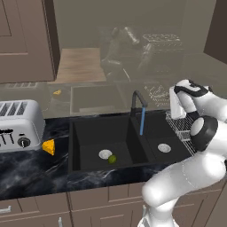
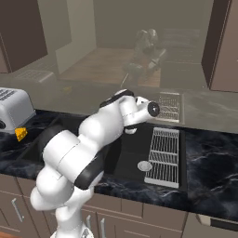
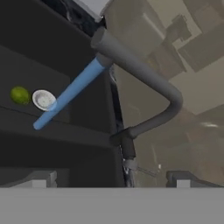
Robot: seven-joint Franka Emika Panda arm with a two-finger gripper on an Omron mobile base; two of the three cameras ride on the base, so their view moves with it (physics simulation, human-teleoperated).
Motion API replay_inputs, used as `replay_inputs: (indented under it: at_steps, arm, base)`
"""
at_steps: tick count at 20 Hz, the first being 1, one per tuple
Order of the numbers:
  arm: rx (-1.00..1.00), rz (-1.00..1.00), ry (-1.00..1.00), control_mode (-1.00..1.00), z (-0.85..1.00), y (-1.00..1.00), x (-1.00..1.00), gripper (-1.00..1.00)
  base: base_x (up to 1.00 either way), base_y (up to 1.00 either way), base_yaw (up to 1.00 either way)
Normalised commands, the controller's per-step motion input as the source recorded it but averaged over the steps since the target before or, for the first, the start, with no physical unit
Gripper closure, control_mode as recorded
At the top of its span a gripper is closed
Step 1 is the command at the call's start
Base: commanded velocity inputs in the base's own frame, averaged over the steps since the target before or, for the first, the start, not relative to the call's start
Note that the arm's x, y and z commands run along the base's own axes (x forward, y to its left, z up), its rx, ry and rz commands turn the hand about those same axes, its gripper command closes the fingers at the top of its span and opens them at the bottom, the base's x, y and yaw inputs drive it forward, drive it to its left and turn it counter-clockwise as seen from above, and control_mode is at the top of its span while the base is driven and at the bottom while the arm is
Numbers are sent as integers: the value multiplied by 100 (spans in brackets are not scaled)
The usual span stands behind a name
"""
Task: Turn on the sink faucet. Then move the lime from the counter to the sink. Turn off the sink. Move the vegetable from the sink to the pot next to the stove. Finally move the pot to the front left burner.
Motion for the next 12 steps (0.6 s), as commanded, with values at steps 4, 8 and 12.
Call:
replay_inputs:
  at_steps: [4, 8, 12]
  arm:
    - [5, -2, 7, -100, -16, 0, 57, -100]
    - [7, 0, 11, -100, -14, 0, 44, -100]
    - [12, 0, 9, -100, -7, -4, 31, -100]
  base:
    - [0, 0, 0]
    - [0, 0, 0]
    - [0, 0, 0]
